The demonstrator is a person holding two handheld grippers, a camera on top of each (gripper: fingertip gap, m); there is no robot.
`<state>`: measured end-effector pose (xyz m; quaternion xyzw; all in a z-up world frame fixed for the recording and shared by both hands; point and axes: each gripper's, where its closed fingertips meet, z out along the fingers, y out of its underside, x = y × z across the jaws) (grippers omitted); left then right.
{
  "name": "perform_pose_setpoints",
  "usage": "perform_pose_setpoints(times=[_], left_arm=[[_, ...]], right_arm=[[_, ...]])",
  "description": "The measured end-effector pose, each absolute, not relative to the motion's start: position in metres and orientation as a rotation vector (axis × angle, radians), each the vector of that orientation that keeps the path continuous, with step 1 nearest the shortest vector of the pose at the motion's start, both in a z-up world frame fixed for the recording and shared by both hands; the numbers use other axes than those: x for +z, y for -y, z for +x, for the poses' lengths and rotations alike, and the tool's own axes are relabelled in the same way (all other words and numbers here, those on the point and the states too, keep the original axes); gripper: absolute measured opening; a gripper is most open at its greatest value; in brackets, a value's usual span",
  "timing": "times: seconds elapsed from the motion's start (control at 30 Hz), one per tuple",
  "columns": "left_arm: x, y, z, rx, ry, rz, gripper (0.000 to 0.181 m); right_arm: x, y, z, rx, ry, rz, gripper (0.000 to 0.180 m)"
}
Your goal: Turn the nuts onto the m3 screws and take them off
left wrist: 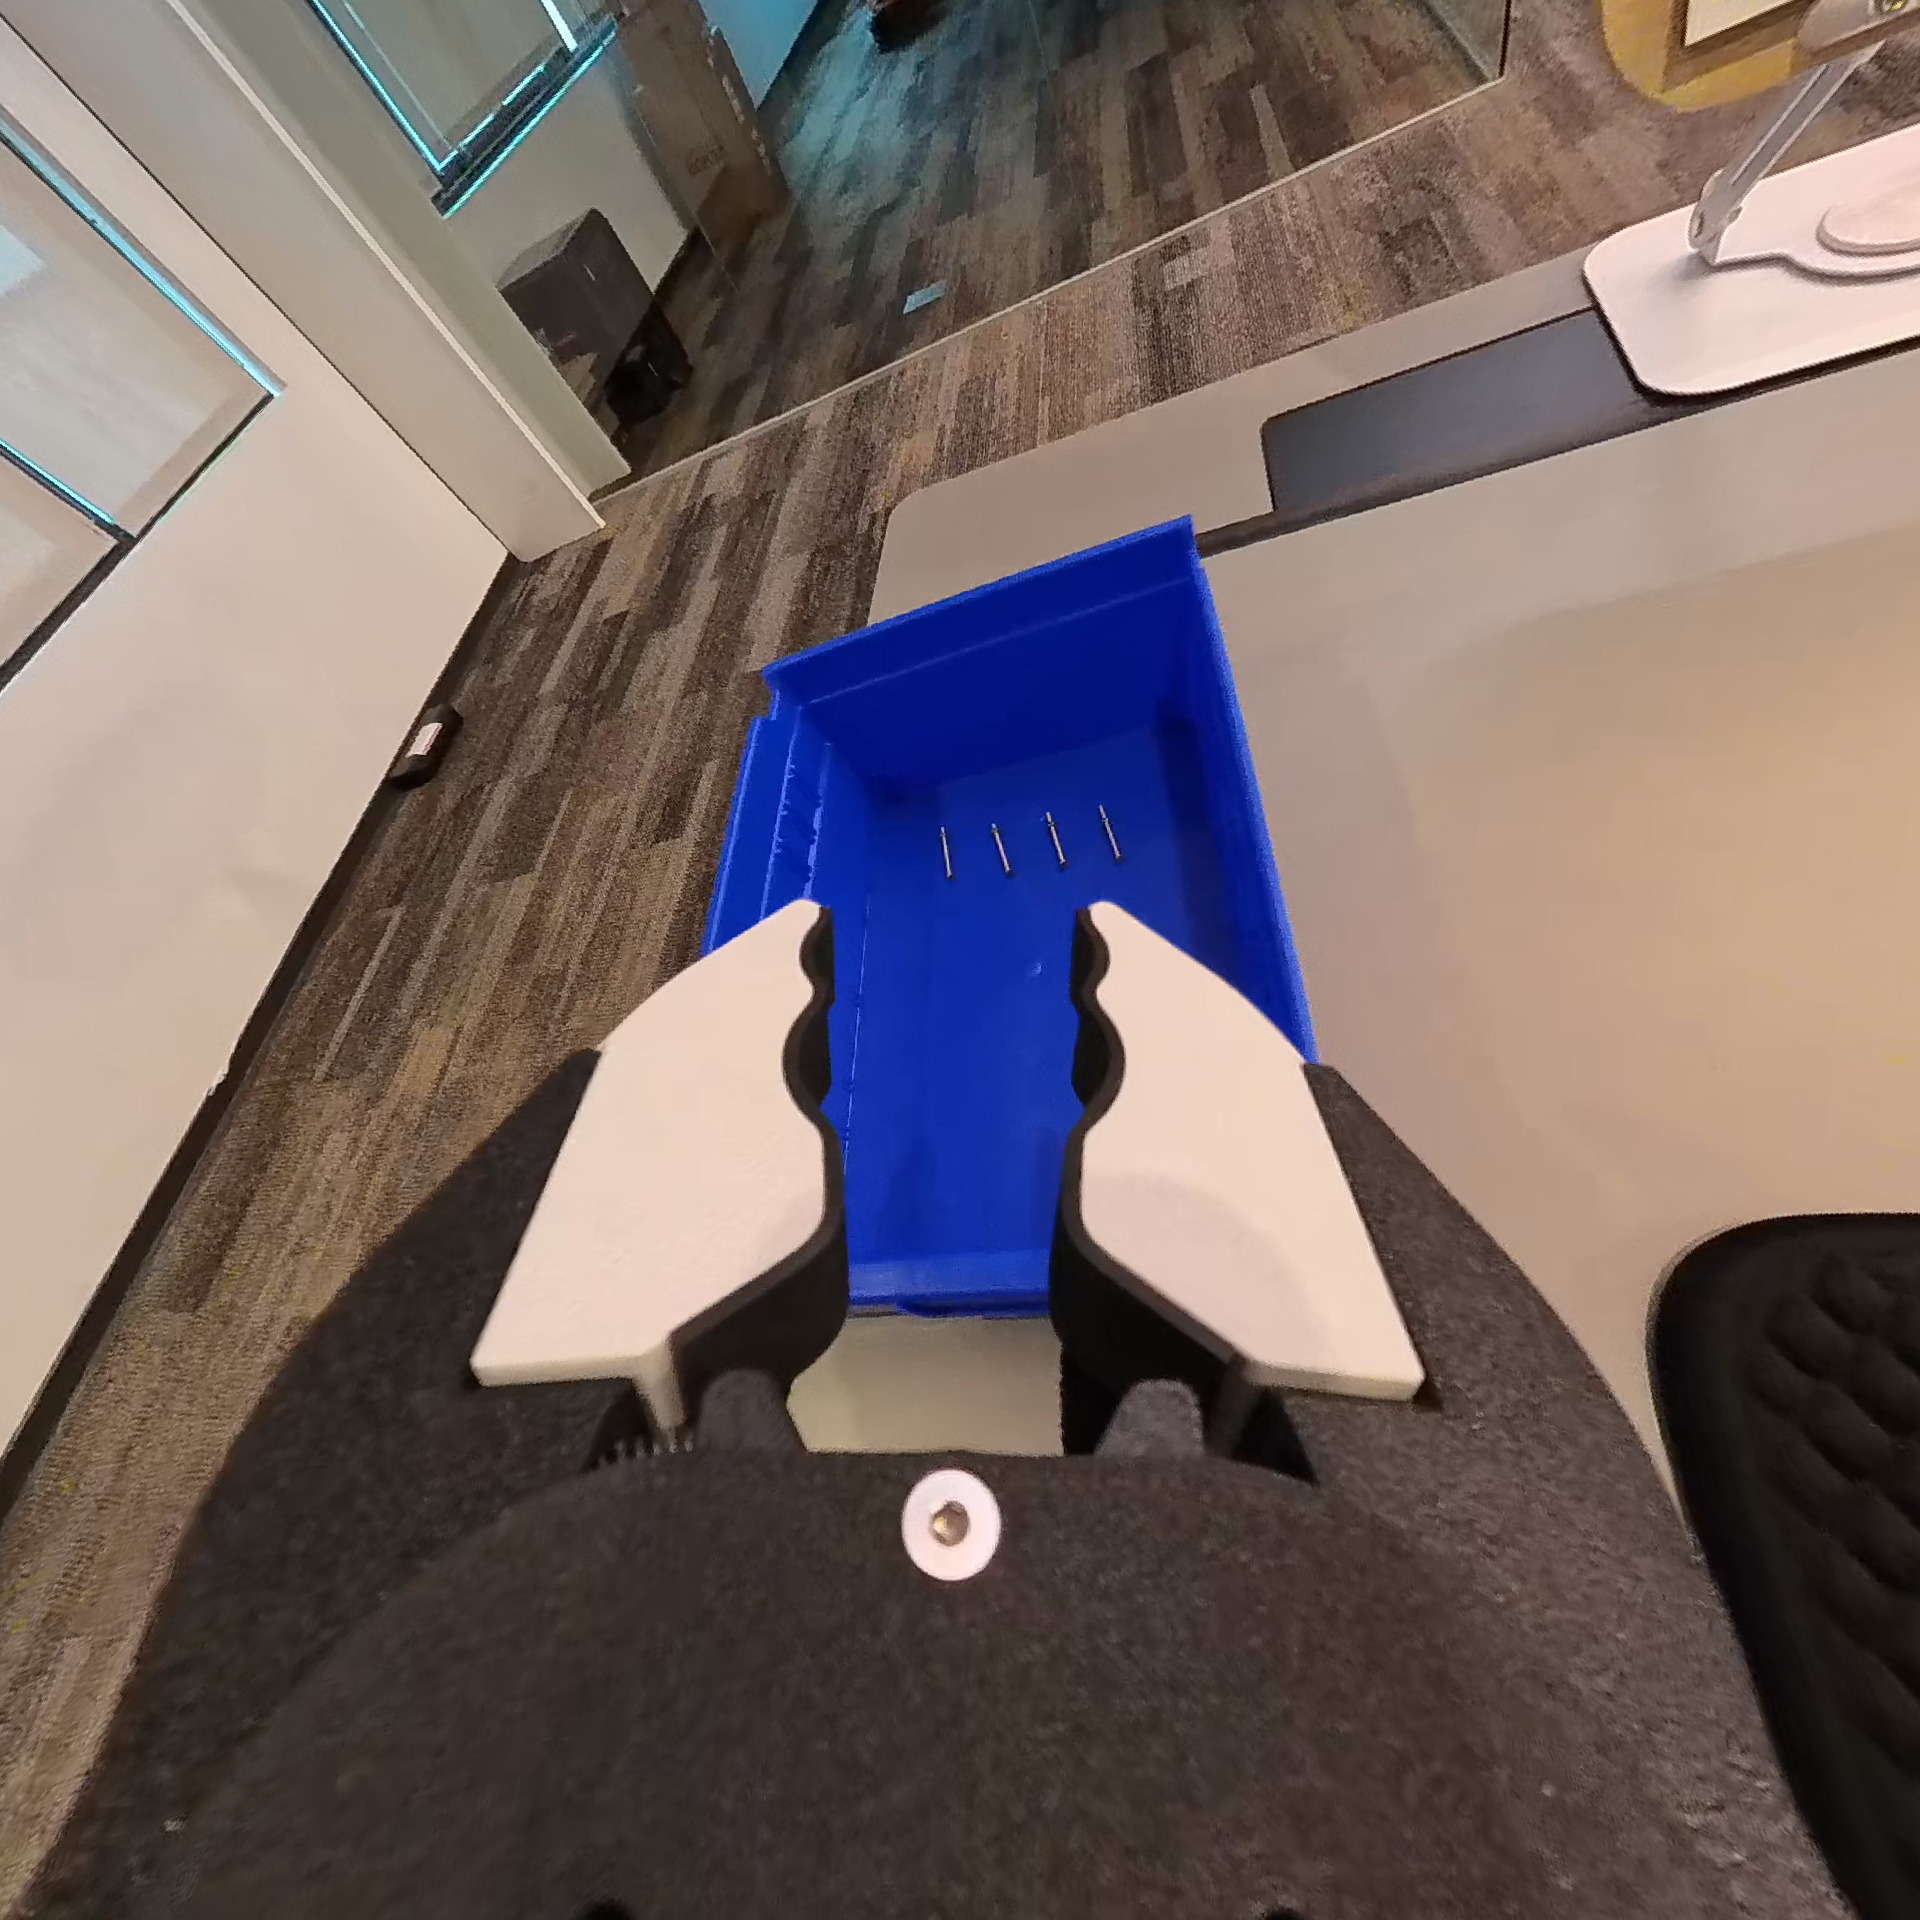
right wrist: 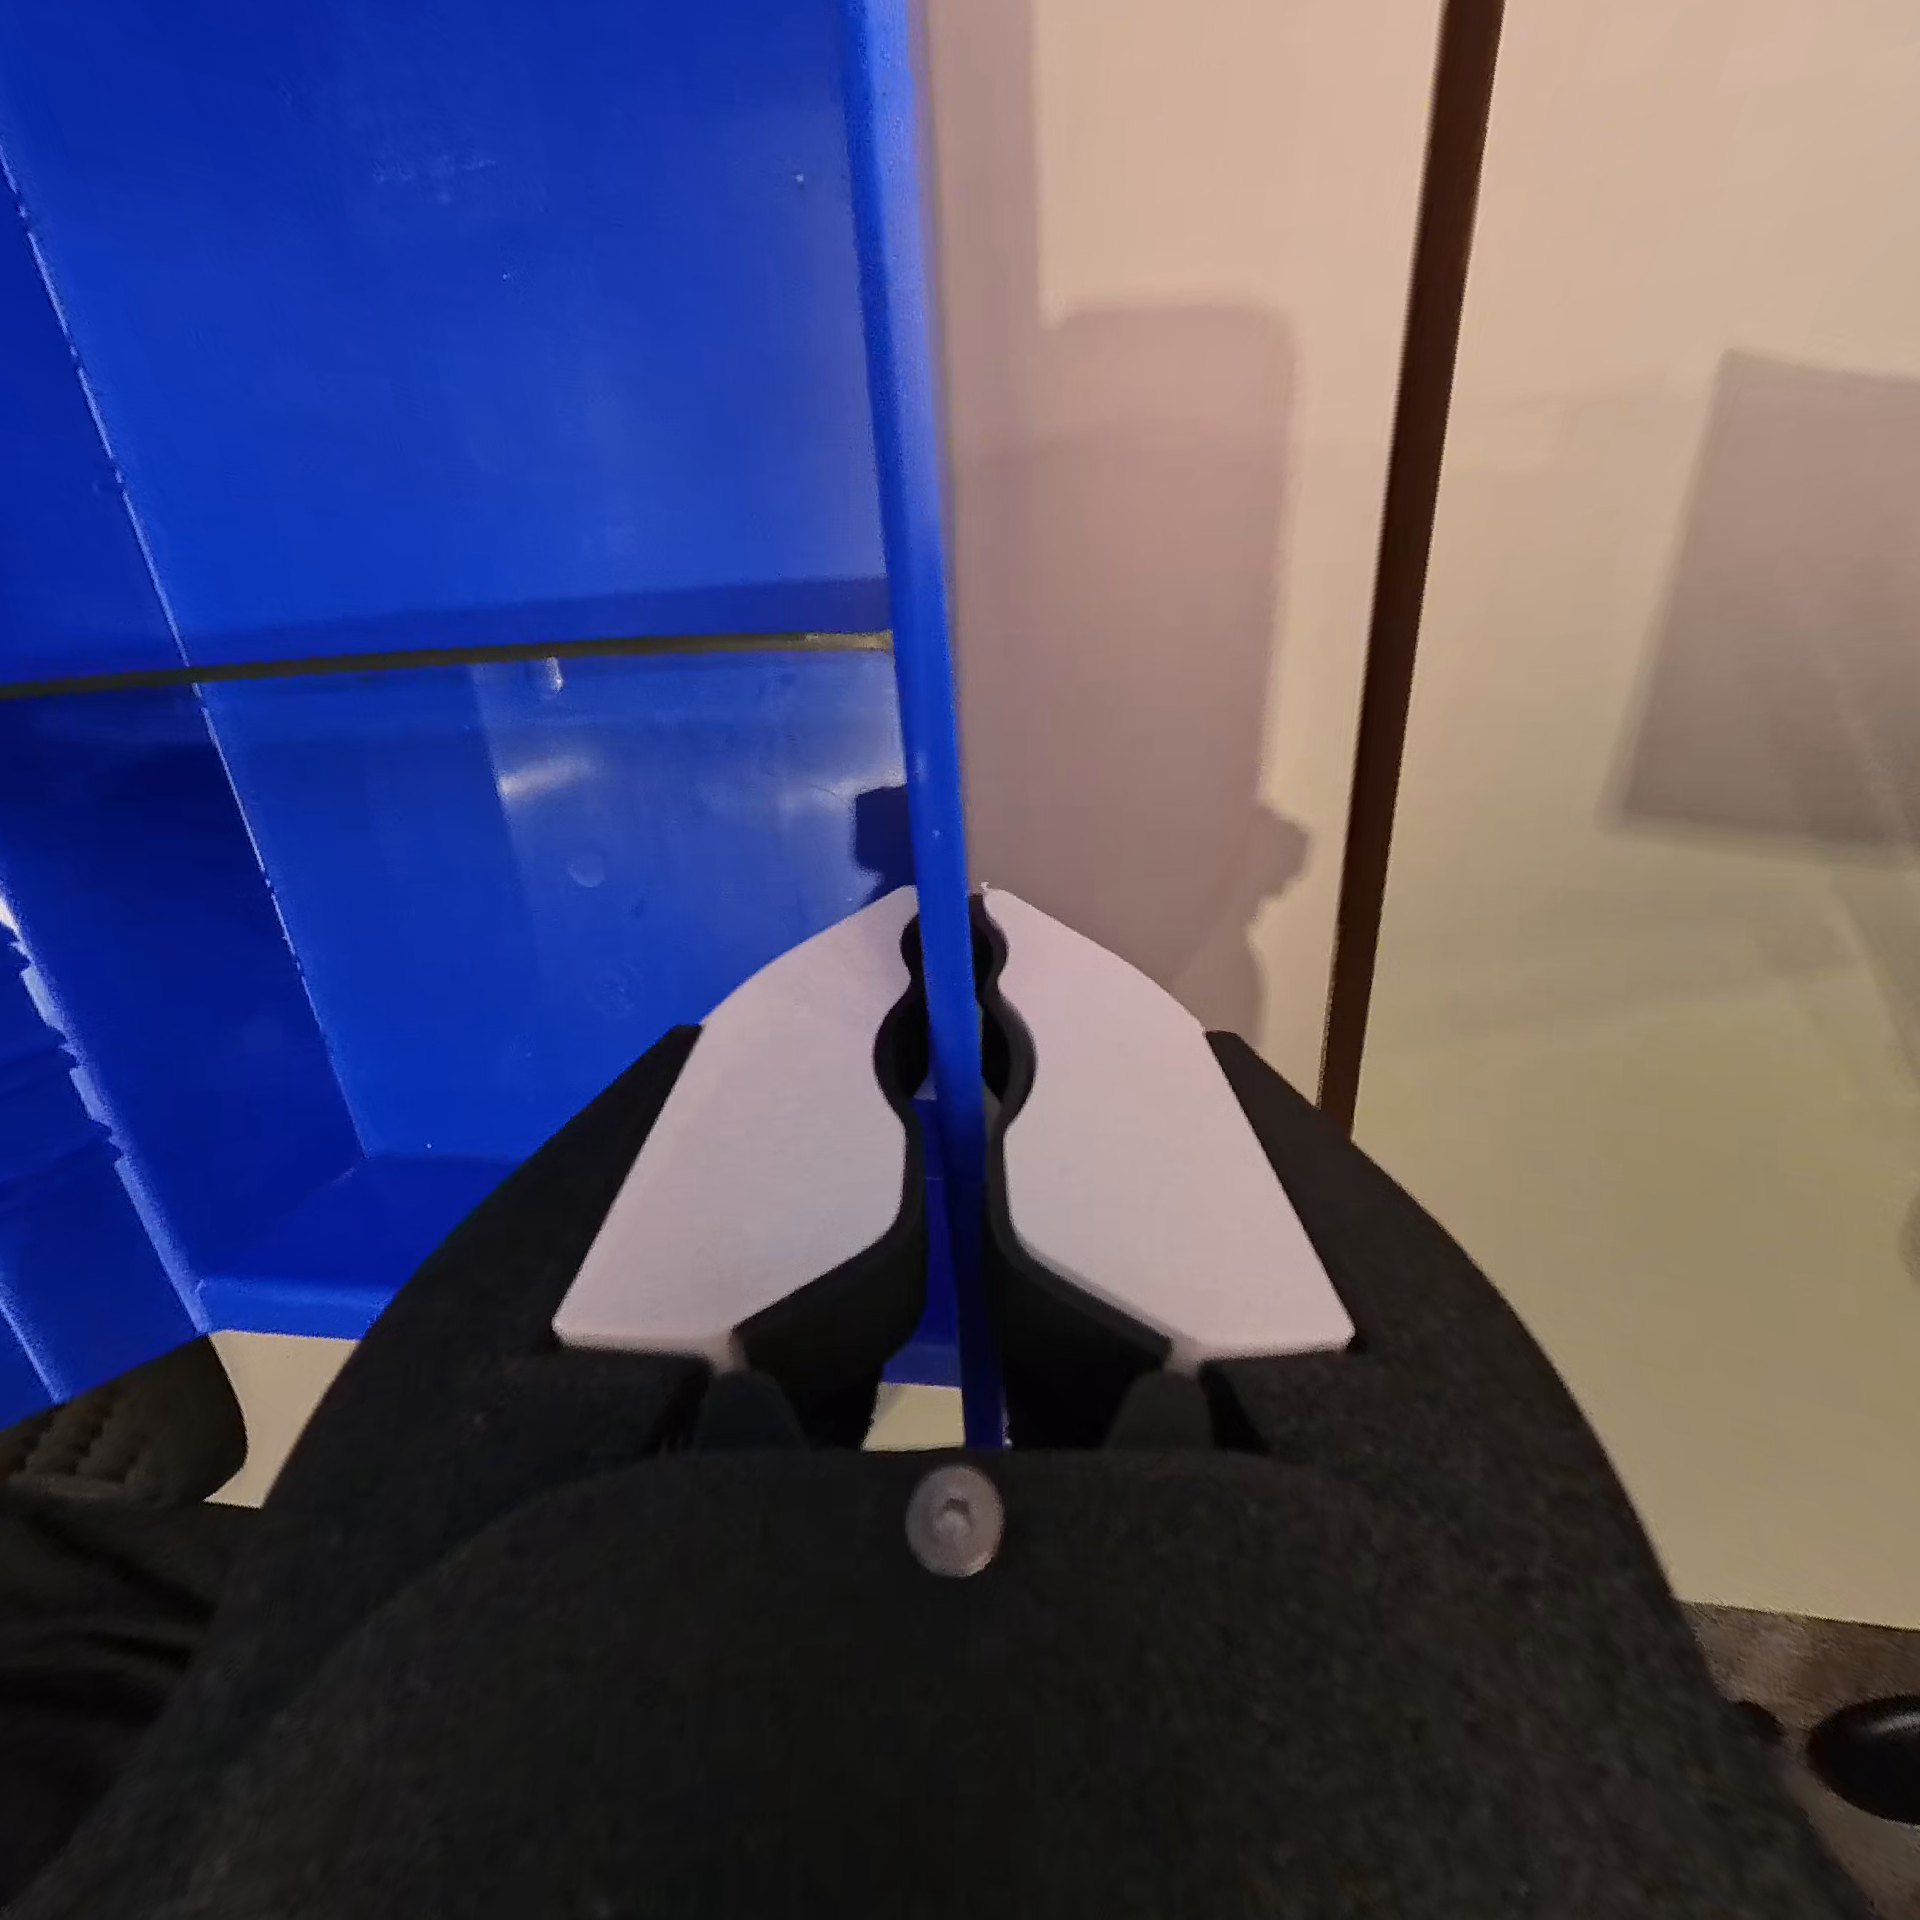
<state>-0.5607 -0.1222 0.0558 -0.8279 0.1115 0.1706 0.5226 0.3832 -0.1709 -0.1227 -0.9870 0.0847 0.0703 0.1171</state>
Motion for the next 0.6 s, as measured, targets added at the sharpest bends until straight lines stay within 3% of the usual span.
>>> perform_pose_setpoints(times=[0.27,0.37,0.6], left_arm=[[0.058,0.123,-0.564,0.389,-0.236,-1.971,0.045],[0.056,0.125,-0.569,0.367,-0.221,-1.991,0.048],[0.051,0.123,-0.592,0.394,-0.194,-2.033,0.043]], right_arm=[[-0.123,0.170,0.385,0.164,-0.217,-2.883,0.005],[-0.120,0.168,0.389,0.088,-0.181,-2.850,0.019],[-0.086,0.154,0.392,-0.007,-0.129,-2.693,0.026]])
